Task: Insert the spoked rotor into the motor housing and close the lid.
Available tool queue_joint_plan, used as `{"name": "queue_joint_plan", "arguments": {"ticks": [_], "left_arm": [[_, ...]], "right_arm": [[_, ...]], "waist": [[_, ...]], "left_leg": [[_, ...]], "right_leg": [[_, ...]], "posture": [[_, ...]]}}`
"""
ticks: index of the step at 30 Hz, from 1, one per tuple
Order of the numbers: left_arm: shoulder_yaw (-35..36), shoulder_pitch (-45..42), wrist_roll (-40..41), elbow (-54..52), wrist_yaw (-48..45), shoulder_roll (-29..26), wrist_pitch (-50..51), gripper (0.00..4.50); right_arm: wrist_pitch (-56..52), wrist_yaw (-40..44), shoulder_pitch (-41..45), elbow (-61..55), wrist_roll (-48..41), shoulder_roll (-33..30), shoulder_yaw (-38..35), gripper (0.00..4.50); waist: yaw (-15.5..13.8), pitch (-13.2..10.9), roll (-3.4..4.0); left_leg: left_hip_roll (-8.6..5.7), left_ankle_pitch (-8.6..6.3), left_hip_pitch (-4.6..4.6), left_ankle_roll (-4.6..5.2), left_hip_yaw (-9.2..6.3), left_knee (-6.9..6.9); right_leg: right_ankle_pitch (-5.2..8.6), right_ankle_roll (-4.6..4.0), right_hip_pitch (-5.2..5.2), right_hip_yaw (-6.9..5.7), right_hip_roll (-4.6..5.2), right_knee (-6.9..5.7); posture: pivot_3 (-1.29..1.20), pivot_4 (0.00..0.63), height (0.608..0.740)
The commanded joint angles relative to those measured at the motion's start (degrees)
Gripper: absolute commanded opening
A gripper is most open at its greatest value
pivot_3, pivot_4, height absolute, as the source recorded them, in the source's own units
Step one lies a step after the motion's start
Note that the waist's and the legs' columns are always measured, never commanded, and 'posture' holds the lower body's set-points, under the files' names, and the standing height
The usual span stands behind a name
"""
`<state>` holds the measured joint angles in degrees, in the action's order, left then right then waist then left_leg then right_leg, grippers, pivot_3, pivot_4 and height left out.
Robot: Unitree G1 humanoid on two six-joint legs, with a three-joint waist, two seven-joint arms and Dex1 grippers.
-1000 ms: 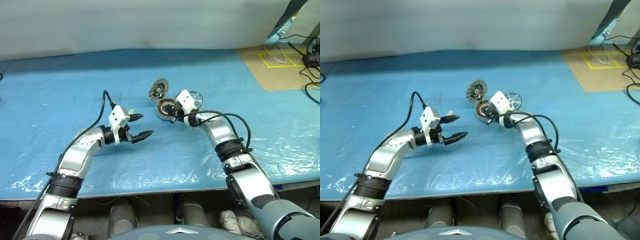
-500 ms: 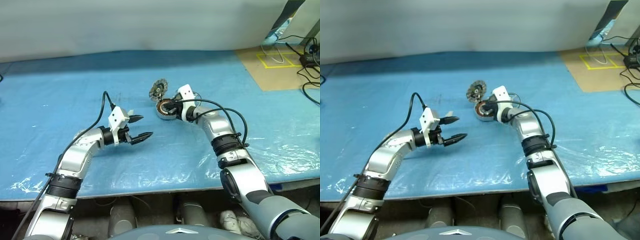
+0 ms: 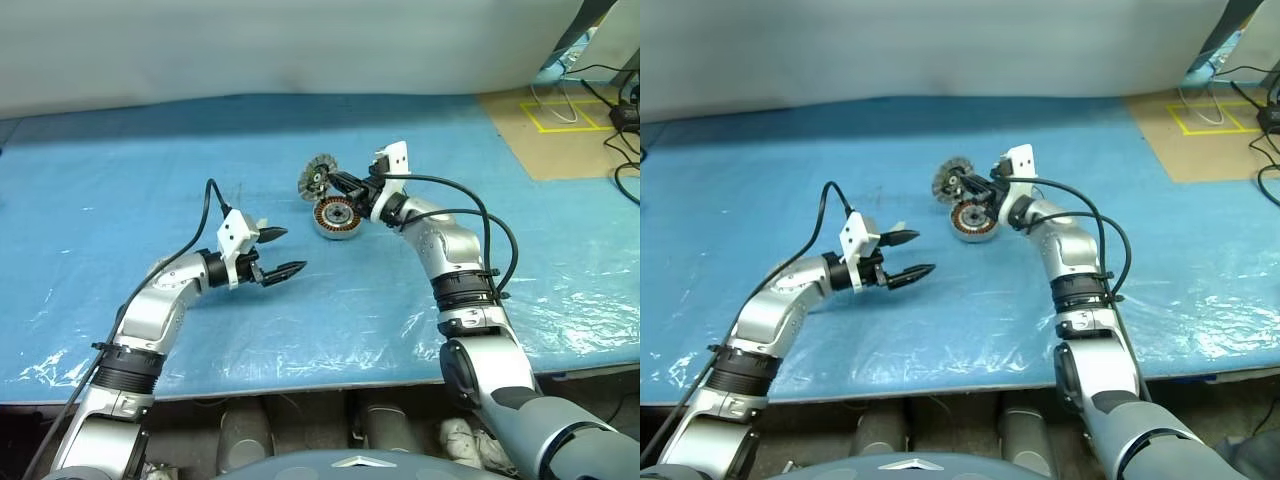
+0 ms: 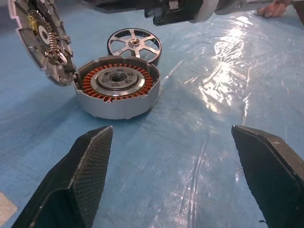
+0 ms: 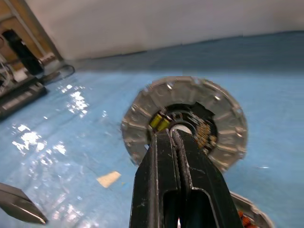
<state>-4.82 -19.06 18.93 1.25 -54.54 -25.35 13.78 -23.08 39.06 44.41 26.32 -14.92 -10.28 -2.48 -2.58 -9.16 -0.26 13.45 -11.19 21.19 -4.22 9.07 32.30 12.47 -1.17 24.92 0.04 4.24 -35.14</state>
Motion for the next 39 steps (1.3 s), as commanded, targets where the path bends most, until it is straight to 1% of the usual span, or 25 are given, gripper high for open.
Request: {"name": "queue_joint_plan", "arguments": {"ticks": [1, 4, 8, 11, 14, 17, 19, 20, 23, 26, 27, 29, 33, 39], "left_arm": [[0.7, -0.5, 0.9, -2.2, -0.1, -0.3, 0.2, 4.15], [0.7, -0.3, 0.9, -2.4, 0.1, -0.3, 0.5, 4.15], [1.1, -0.2, 1.4, -2.8, 0.2, -0.2, 0.9, 4.15], [1.6, -0.4, 2.1, -2.8, 0.5, 0.1, 1.5, 4.15], [1.6, -0.8, 2.8, -3.3, 1.0, 0.6, 2.2, 4.15], [1.6, -0.9, 3.4, -4.0, 1.3, 1.1, 2.9, 4.15], [1.6, -0.8, 3.4, -3.8, 1.3, 1.2, 2.8, 4.15], [1.5, -0.8, 3.2, -3.3, 1.1, 1.2, 2.4, 4.15], [1.0, -0.9, 2.8, -2.1, 0.7, 1.6, 1.6, 4.15], [0.8, -1.1, 2.7, -1.5, 0.6, 2.0, 1.2, 4.15], [0.8, -1.2, 2.6, -1.2, 0.5, 2.1, 1.0, 4.15], [0.6, -1.4, 2.2, -0.4, 0.4, 2.3, 0.3, 4.15], [0.6, -1.8, 1.9, 1.0, 0.3, 2.5, -0.6, 4.15], [0.4, -1.8, 1.5, 2.1, -0.3, 2.6, -1.7, 4.15]], "right_arm": [[5.0, 0.8, -0.3, 0.9, 4.8, -1.4, 4.6, 0.03], [8.0, 1.1, -1.1, 1.7, 6.9, -1.8, 6.7, 0.03], [9.6, -0.3, -0.7, 2.6, 6.1, -2.0, 4.6, 0.03], [8.8, 3.7, -3.0, -0.6, 6.5, -4.4, 6.7, 0.03], [7.0, 3.9, -3.4, -2.6, 4.7, -6.7, 3.9, 0.03], [8.6, 3.5, -1.4, -1.8, 6.7, -12.6, 2.3, 0.03], [9.5, 4.1, -0.2, -1.1, 7.9, -16.5, 2.5, 0.03], [10.4, 5.9, 0.2, -0.6, 8.8, -18.9, 3.4, 0.03], [14.1, 10.3, 0.6, 1.6, 12.8, -24.3, 7.1, 0.65], [17.1, 13.3, 0.9, 3.6, 15.7, -26.8, 9.9, 1.61], [17.8, 13.7, 1.6, 4.4, 16.4, -27.0, 10.5, 2.02], [19.6, 15.2, 3.1, 6.4, 17.7, -26.9, 11.9, 2.67], [24.3, 16.8, 5.4, 9.7, 19.9, -26.3, 14.4, 2.67], [28.3, 15.1, 14.0, 23.8, 24.5, -22.8, 16.8, 2.67]], "waist": [[0.1, 0.0, 0.00], [0.2, 0.0, 0.00], [0.0, 0.0, 0.00], [-0.1, 0.0, -0.01], [-0.2, 0.0, -0.01], [-0.4, 0.0, -0.01], [-0.4, 0.0, 0.00], [-0.4, 0.0, 0.00], [-0.2, 0.0, -0.01], [0.2, 0.0, -0.01], [0.2, 0.0, -0.01], [0.2, 0.0, 0.00], [0.1, 0.0, -0.01], [0.1, 0.0, 0.00]], "left_leg": [[0.00, 0.00, 0.00, 0.00, 0.00, 0.01], [0.01, 0.00, -0.02, 0.00, 0.00, 0.02], [-0.01, 0.00, -0.01, 0.00, 0.00, 0.07], [-0.01, 0.00, -0.01, 0.00, 0.00, 0.12], [-0.01, 0.00, -0.01, 0.01, -0.02, 0.16], [-0.02, 0.00, 0.01, 0.01, -0.02, 0.27], [-0.02, 0.00, 0.02, 0.01, -0.02, 0.35], [-0.03, 0.00, 0.01, 0.01, -0.02, 0.37], [0.01, 0.00, -0.03, 0.01, -0.02, 0.43], [0.04, -0.01, -0.06, 0.02, -0.02, 0.47], [0.04, 0.00, -0.05, 0.02, -0.02, 0.49], [0.04, 0.00, -0.03, 0.04, -0.01, 0.55], [0.04, 0.00, 0.05, 0.08, -0.01, 0.72], [0.08, 0.00, 0.05, 0.11, -0.01, 0.82]], "right_leg": [[0.00, 0.00, 0.00, 0.00, 0.00, -0.02], [0.00, 0.00, 0.01, 0.02, -0.01, -0.09], [0.00, 0.00, 0.01, 0.03, 0.00, -0.11], [0.00, 0.00, 0.01, 0.04, 0.01, -0.17], [0.00, 0.00, -0.02, 0.03, 0.01, -0.20], [0.00, 0.00, -0.01, 0.05, 0.02, -0.26], [0.00, 0.00, -0.02, 0.07, 0.02, -0.29], [0.00, 0.00, -0.02, 0.08, 0.02, -0.30], [0.01, -0.01, -0.06, 0.09, 0.00, -0.33], [0.01, -0.02, -0.10, 0.10, -0.02, -0.35], [0.01, -0.02, -0.09, 0.11, -0.02, -0.36], [0.02, -0.03, -0.06, 0.13, -0.02, -0.43], [0.02, -0.03, -0.01, 0.13, 0.00, -0.51], [0.03, -0.07, 0.00, 0.11, 0.00, -0.60]], "posture": [[0.00, 0.150, 0.740], [0.00, 0.150, 0.740], [0.00, 0.150, 0.740], [0.00, 0.150, 0.740], [0.00, 0.150, 0.740], [0.00, 0.150, 0.740], [0.00, 0.150, 0.740], [0.00, 0.150, 0.740], [0.00, 0.150, 0.740], [0.00, 0.150, 0.740], [0.00, 0.150, 0.740], [0.00, 0.150, 0.740], [0.00, 0.150, 0.740], [0.00, 0.150, 0.740]]}}
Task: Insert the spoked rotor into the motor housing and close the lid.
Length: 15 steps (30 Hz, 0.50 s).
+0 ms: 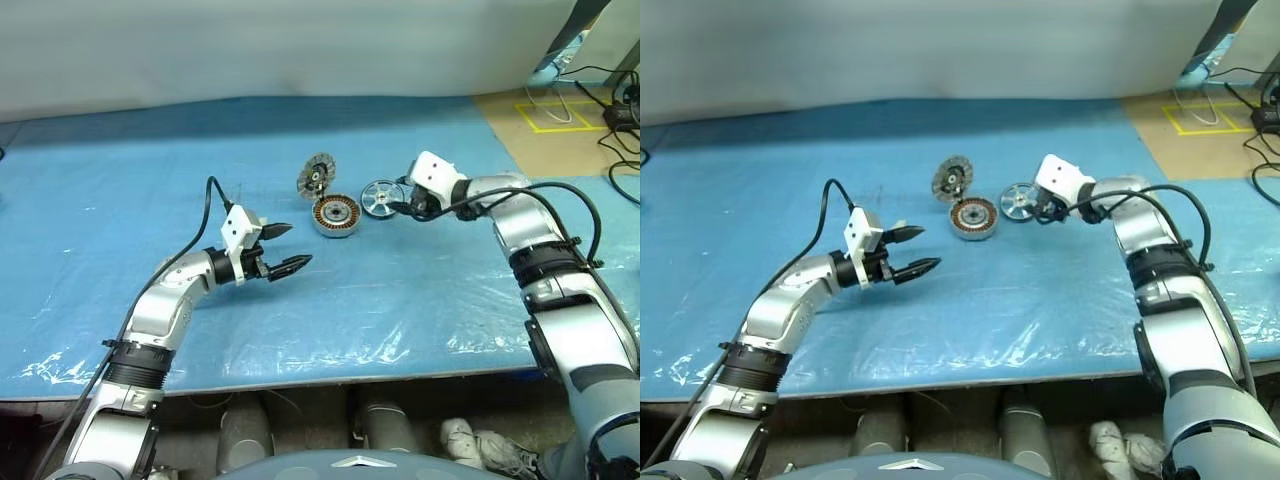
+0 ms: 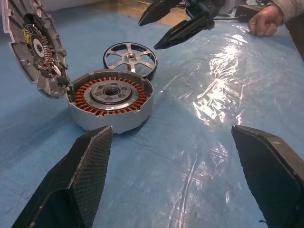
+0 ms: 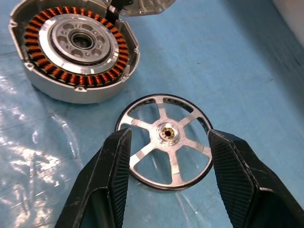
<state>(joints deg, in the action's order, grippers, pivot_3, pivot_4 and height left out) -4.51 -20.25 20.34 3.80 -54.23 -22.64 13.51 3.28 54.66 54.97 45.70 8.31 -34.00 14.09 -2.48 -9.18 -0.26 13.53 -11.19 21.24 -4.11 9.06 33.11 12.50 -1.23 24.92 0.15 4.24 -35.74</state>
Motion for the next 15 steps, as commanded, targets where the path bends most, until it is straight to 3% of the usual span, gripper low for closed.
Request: {"name": "queue_joint_plan", "arguments": {"ticks": [1, 7, 15], "left_arm": [[0.2, -0.6, 0.0, -0.4, -0.6, 0.0, -1.5, 4.15], [0.3, 0.2, 0.0, -1.5, -0.3, 0.1, -1.3, 4.15], [0.0, 0.9, 0.5, -6.5, 2.0, 0.3, 2.3, 4.15]], "right_arm": [[2.6, -1.4, 4.7, 7.1, 2.6, 1.4, 0.9, 2.67], [5.5, -3.4, 10.1, 17.7, 7.1, 4.5, 3.4, 2.67], [7.6, -5.0, 12.2, 23.4, 11.3, 6.4, 5.8, 2.67]], "waist": [[-0.1, 0.0, 0.00], [-0.1, 0.0, 0.01], [-0.1, 0.0, 0.01]], "left_leg": [[0.01, 0.00, 0.00, 0.00, 0.00, 0.00], [0.05, 0.11, 0.29, 0.18, 0.00, 0.00], [0.12, 0.11, 0.44, 0.21, 0.00, 0.04]], "right_leg": [[0.00, 0.00, 0.00, 0.00, 0.00, 0.00], [0.02, -0.04, 0.23, -0.08, 0.00, -0.02], [0.03, -0.07, 0.35, -0.16, -0.01, -0.06]], "posture": [[0.00, 0.150, 0.740], [0.00, 0.150, 0.740], [0.00, 0.150, 0.740]]}}
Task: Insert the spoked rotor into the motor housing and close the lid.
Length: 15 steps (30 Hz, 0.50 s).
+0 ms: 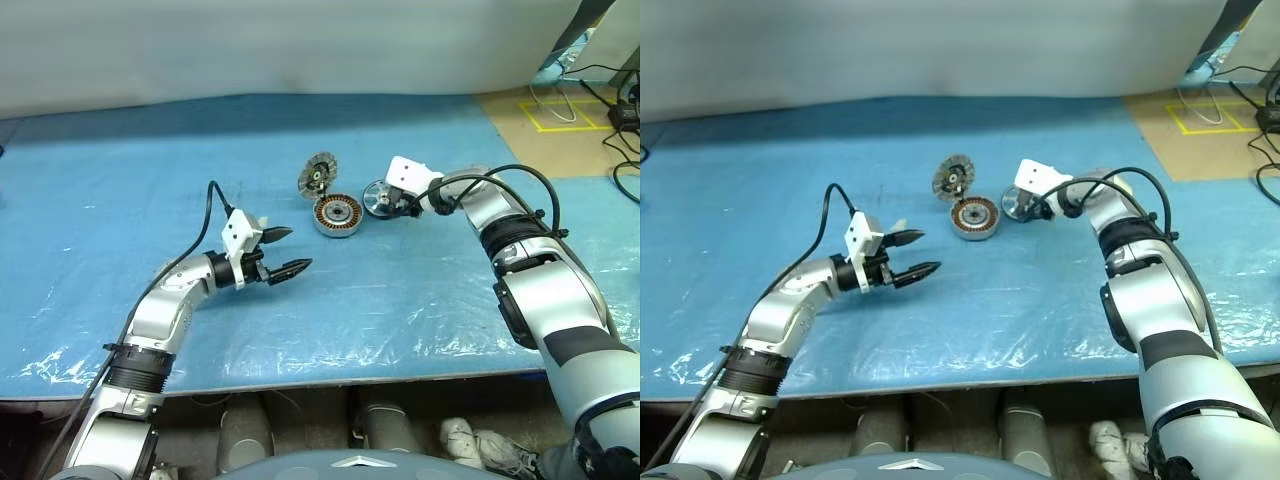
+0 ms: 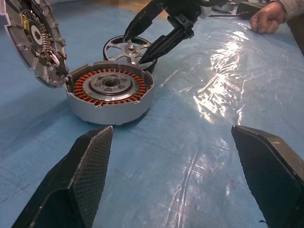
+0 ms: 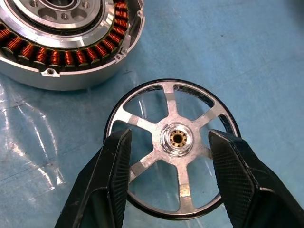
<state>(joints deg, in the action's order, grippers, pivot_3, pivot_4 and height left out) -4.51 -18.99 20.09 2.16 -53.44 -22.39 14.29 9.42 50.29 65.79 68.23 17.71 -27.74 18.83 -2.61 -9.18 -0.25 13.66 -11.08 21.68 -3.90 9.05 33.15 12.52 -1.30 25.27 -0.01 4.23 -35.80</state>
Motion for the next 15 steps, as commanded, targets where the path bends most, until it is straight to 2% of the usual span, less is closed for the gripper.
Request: {"name": "queue_joint_plan", "arguments": {"ticks": [1, 11, 15], "left_arm": [[-0.1, -0.4, 0.9, -5.9, 1.7, 0.1, 2.4, 4.15], [-0.6, -3.6, 3.1, -15.1, 6.4, 0.3, 13.0, 4.15], [-0.5, -4.6, 3.8, -16.6, 7.4, 0.2, 15.4, 4.15]], "right_arm": [[1.5, -0.6, 1.3, 1.3, 2.2, 0.3, 1.1, 2.67], [1.8, 0.0, -0.1, 2.7, 4.9, 1.3, 2.3, 2.67], [2.6, 1.8, -0.8, 2.1, 4.8, 0.8, 2.2, 1.81]], "waist": [[0.0, 0.0, 0.00], [0.0, 0.0, 0.00], [0.1, 0.0, -0.01]], "left_leg": [[0.00, 0.00, 0.00, 0.00, 0.00, 0.01], [0.01, 0.00, -0.03, 0.00, 0.00, 0.08], [0.01, 0.00, -0.05, 0.00, 0.00, 0.11]], "right_leg": [[0.00, 0.00, 0.00, 0.00, 0.00, 0.00], [0.01, -0.02, -0.03, 0.02, 0.00, -0.05], [0.01, -0.02, -0.06, 0.03, 0.00, -0.05]], "posture": [[0.00, 0.150, 0.740], [0.00, 0.150, 0.740], [0.00, 0.150, 0.740]]}}
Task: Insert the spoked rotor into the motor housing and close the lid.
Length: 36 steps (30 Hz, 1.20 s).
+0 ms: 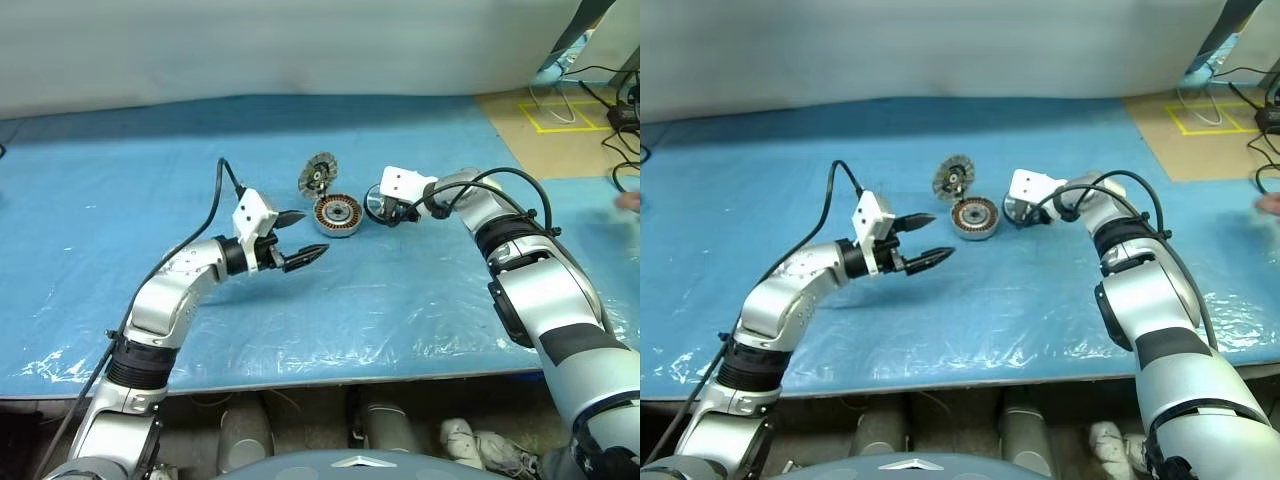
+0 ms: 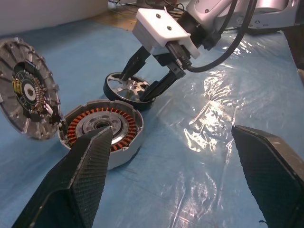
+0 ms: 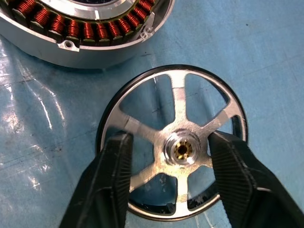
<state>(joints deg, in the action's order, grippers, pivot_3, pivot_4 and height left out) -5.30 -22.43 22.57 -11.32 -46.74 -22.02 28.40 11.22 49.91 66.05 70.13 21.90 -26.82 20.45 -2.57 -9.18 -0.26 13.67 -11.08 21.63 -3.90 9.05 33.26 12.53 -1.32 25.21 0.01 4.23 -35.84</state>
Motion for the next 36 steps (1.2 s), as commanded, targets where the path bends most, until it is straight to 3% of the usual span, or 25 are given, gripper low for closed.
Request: {"name": "queue_joint_plan", "arguments": {"ticks": [1, 11, 15, 18, 20, 22, 25, 26, 28, 34, 36], "left_arm": [[0.2, -1.2, 1.4, -3.3, 0.8, -0.2, 1.6, 4.15], [-0.2, -1.9, 1.2, -1.9, 0.5, -0.4, 1.4, 4.15], [0.4, -2.1, 1.2, -0.9, -0.1, -1.0, 0.8, 4.15], [-0.9, -27.8, 5.1, -6.4, 14.8, 9.7, 25.3, 4.15], [1.3, -47.6, 5.0, 0.7, 23.1, 18.9, 36.8, 4.15], [3.7, -56.7, 4.3, 6.0, 26.9, 23.0, 42.1, 4.15], [6.1, -62.3, 3.7, 9.9, 30.1, 25.3, 45.6, 4.15], [6.8, -61.4, 4.7, 8.0, 30.2, 24.8, 47.4, 4.15], [7.4, -60.6, 5.8, 6.3, 30.5, 24.6, 49.3, 4.15], [6.9, -61.1, 6.5, 6.7, 30.3, 23.4, 50.1, 4.15], [6.5, -56.5, 7.3, 2.9, 29.6, 22.0, 50.0, 4.15]], "right_arm": [[1.0, 2.7, -1.3, 0.0, 0.6, -0.3, 0.6, 1.71], [0.3, 4.2, -4.8, -3.6, -1.2, -3.7, -1.7, 1.71], [-1.9, 6.5, -7.5, -9.9, -6.8, -5.3, -6.8, 1.71], [-5.6, 9.0, -11.7, -19.7, -13.0, -7.0, -11.9, 1.71], [-11.0, 11.6, -15.7, -29.0, -18.2, -7.2, -15.0, 1.71], [-17.1, 12.7, -19.2, -38.0, -22.3, -6.7, -17.1, 1.71], [-24.9, 12.4, -23.1, -49.2, -26.6, -5.8, -18.4, 1.71], [-26.4, 11.8, -24.0, -51.8, -26.6, -6.1, -18.1, 1.71], [-28.6, 10.9, -25.6, -55.5, -26.4, -6.8, -17.7, 1.71], [-30.7, 9.6, -28.9, -58.9, -26.3, -7.7, -17.0, 1.71], [-30.9, 9.4, -28.7, -58.9, -26.4, -7.6, -16.9, 1.71]], "waist": [[0.1, 0.0, 0.00], [-0.4, 0.0, -0.01], [-1.0, 0.0, -0.01], [-2.8, -0.3, -0.15], [-3.4, -0.9, -0.45], [-2.7, -0.8, -0.26], [-0.9, -0.4, 0.29], [-0.2, -0.5, 0.24], [0.2, -0.6, 0.35], [-0.6, -1.0, 0.04], [-1.3, -0.9, 0.07]], "left_leg": [[0.00, 0.00, -0.05, 0.00, 0.00, 0.00], [-0.01, 0.00, -0.06, 0.02, -0.01, 0.04], [-0.01, 0.02, -0.06, 0.05, 0.00, 0.05], [0.08, 0.12, 0.13, 0.20, -0.02, 0.10], [0.22, 0.29, 0.63, 0.46, 0.22, 0.71], [0.04, 0.28, 1.09, 0.49, 0.30, 1.09], [-0.40, -0.12, 0.08, 0.92, 0.68, 0.59], [-0.59, -0.21, -0.46, 0.92, 0.79, 0.22], [-0.74, -0.20, -0.68, 0.90, 0.37, -0.29], [-0.83, -0.02, 0.02, 0.65, -0.55, -0.01], [-0.92, -0.03, 0.16, 0.66, -0.54, 0.03]], "right_leg": [[0.00, 0.00, -0.05, 0.00, 0.00, 0.00], [0.00, -0.01, -0.09, -0.01, 0.01, 0.00], [0.00, -0.01, -0.11, 0.00, 0.01, 0.02], [0.00, -0.01, -0.07, -0.10, 0.01, -0.05], [-0.02, -0.04, 0.09, -0.22, 0.09, -0.40], [-0.18, -0.28, 0.33, -0.01, 0.21, -0.29], [-0.25, -0.05, -0.69, 0.16, 0.36, 0.58], [-0.04, 0.35, -0.90, 0.22, 0.50, 0.60], [0.02, 0.68, -0.87, 0.29, 0.31, 0.62], [-0.13, 0.44, -0.50, 0.25, 0.21, 0.53], [-0.15, 0.43, -0.51, 0.24, 0.32, 0.69]], "posture": [[0.00, 0.150, 0.740], [0.00, 0.150, 0.740], [0.00, 0.150, 0.740], [0.00, 0.150, 0.740], [0.00, 0.150, 0.740], [0.00, 0.150, 0.740], [0.00, 0.150, 0.740], [0.00, 0.150, 0.740], [0.00, 0.150, 0.740], [0.00, 0.150, 0.740], [0.00, 0.150, 0.740]]}}
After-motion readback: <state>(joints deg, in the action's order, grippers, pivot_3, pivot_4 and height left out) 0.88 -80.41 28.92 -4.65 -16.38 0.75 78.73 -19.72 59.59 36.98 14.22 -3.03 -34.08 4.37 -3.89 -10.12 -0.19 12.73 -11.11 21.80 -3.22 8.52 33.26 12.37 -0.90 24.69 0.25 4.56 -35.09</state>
